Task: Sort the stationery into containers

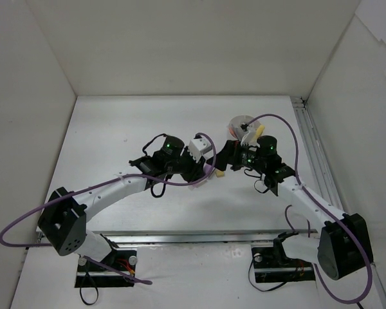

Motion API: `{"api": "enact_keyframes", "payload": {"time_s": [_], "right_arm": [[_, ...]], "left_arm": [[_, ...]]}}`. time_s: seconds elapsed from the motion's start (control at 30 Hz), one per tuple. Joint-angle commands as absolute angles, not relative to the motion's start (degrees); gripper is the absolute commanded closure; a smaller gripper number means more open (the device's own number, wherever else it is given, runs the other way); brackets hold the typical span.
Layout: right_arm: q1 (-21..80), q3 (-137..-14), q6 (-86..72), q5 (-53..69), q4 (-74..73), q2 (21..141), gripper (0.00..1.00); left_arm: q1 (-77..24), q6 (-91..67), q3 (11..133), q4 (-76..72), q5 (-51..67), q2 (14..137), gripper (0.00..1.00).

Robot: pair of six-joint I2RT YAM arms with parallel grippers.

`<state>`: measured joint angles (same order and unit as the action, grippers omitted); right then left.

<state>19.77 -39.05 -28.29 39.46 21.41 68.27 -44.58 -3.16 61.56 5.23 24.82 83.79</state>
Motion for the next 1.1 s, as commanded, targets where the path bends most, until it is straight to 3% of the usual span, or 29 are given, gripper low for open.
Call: {"api": "enact_keyframes", "payload": {"time_s": [0.0, 0.3, 0.43, 0.6, 0.67, 0.73, 0.8, 0.87, 0.9, 0.93, 0.97, 1.03, 1.07], "right_arm": [[20.9, -40.3, -30.7, 40.6, 29.7, 68.6, 0.16], [22.7, -40.0, -31.0, 40.3, 29.7, 70.5, 0.35], [23.4, -40.0, -31.0, 39.7, 29.3, 70.7, 0.57], [25.0, -42.2, -28.4, 38.8, 25.1, 70.8, 0.61], [26.0, -42.4, -28.2, 38.8, 25.0, 71.1, 0.76], [26.1, -42.6, -28.0, 38.7, 24.9, 70.9, 1.00], [26.2, -42.6, -27.9, 37.4, 24.8, 70.5, 1.00], [26.2, -42.8, -26.6, 34.6, 23.6, 68.6, 1.00], [26.0, -43.6, -25.8, 33.1, 22.5, 67.8, 1.00], [26.2, -44.2, -23.2, 30.9, 20.4, 66.0, 1.00], [26.2, -44.8, -22.1, 24.9, 16.8, 65.1, 1.00], [25.8, -46.1, -18.8, 17.6, 13.9, 62.4, 1.00], [25.1, -46.2, -18.2, 10.7, 12.4, 61.7, 1.00]], "left_arm": [[-45.4, -2.2, 65.7, 1.4, 24.2, 83.1, 1.00], [-45.4, -3.6, 65.8, 0.4, 23.5, 82.9, 1.00], [-45.4, -4.2, 66.2, 0.4, 22.7, 82.9, 1.00], [-45.4, -5.6, 66.3, -2.0, 21.2, 82.8, 1.00], [-45.4, -5.8, 66.5, -2.0, 20.7, 83.0, 1.00], [-45.4, -6.2, 66.5, -2.4, 20.7, 83.1, 1.00], [-45.4, -6.4, 66.7, -2.3, 20.8, 83.2, 1.00], [-45.4, -6.4, 66.7, -1.8, 20.8, 82.8, 0.89], [-45.4, -6.5, 66.5, -1.4, 20.7, 82.5, 0.76], [-45.4, -6.6, 66.0, -1.2, 20.6, 81.5, 0.49], [-45.4, -6.7, 65.7, -1.1, 20.3, 81.0, 0.36], [-45.4, -7.1, 64.2, -1.0, 18.7, 78.0, 0.14], [-45.4, -7.6, 62.1, -0.9, 17.9, 76.7, 0.12]]}}
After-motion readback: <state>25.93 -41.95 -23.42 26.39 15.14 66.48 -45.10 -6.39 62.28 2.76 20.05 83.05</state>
